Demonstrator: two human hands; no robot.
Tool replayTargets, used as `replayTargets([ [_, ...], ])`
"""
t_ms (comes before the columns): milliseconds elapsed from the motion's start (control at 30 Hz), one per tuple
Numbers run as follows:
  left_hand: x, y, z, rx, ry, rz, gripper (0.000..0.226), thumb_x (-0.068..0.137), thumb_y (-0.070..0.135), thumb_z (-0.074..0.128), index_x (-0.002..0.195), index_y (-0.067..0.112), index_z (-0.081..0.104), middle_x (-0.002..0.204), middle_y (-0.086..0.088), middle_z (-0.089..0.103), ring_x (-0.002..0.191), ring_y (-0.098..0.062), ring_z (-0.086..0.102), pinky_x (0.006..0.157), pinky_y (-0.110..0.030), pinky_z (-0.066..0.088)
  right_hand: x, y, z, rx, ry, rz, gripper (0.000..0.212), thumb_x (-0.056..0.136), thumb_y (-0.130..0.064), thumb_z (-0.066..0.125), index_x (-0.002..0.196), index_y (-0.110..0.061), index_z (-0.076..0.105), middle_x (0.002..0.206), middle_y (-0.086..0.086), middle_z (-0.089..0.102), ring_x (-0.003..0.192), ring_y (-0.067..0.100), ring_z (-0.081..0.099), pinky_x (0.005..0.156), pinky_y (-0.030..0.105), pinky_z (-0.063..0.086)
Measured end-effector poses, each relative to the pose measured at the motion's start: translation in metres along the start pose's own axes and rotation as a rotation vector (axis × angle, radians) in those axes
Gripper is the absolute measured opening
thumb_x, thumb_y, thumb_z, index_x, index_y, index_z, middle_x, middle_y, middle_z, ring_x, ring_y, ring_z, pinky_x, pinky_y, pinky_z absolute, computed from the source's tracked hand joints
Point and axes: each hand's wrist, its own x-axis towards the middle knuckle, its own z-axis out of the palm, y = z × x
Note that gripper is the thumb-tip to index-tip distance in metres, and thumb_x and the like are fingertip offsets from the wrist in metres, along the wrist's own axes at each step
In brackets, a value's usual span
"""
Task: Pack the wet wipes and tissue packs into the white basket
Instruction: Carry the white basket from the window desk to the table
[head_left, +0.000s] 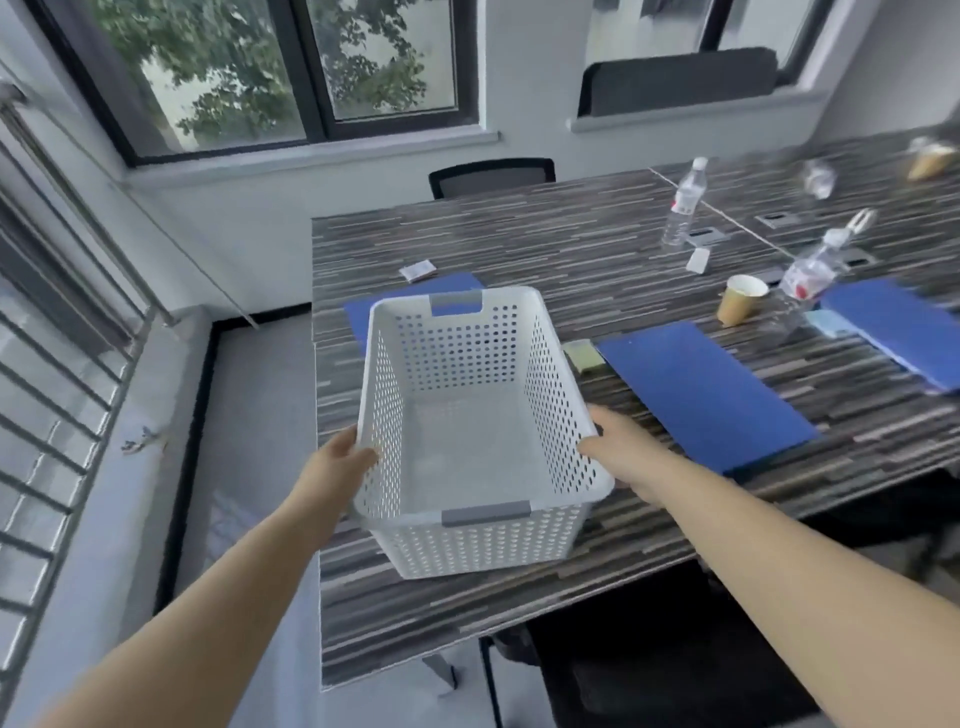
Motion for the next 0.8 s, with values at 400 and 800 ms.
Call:
replayTargets([
  [400, -0.038, 0.047, 0.07, -0.032, -0.341, 0.228, 0.046, 0.087, 0.008, 0.044, 0.116, 0.036, 0.065, 0.105, 0.002, 0.075, 0.1, -0.031, 0.068, 0.094, -0.053, 0.05, -0.119, 0.046, -0.061, 0.183, 0.325, 0.005, 0.043, 0.093, -0.003, 0.044, 0.115, -0.038, 0.052, 0.101, -0.015, 0.061, 0.098, 0.015, 0.061, 0.09, 0.037, 0.051],
  [800, -0.129, 0.093, 0.178, 0.05, -0.596, 0.4, 0.052, 0.087, 0.004, 0.044, 0.085, 0.049, 0.072, 0.101, 0.003, 0.075, 0.101, -0.03, 0.068, 0.097, -0.055, 0.048, -0.244, 0.124, -0.132, 0.303, 0.614, 0.04, 0.046, 0.092, -0.002, 0.045, 0.115, -0.042, 0.049, 0.097, -0.018, 0.061, 0.088, 0.008, 0.06, 0.074, 0.027, 0.049],
])
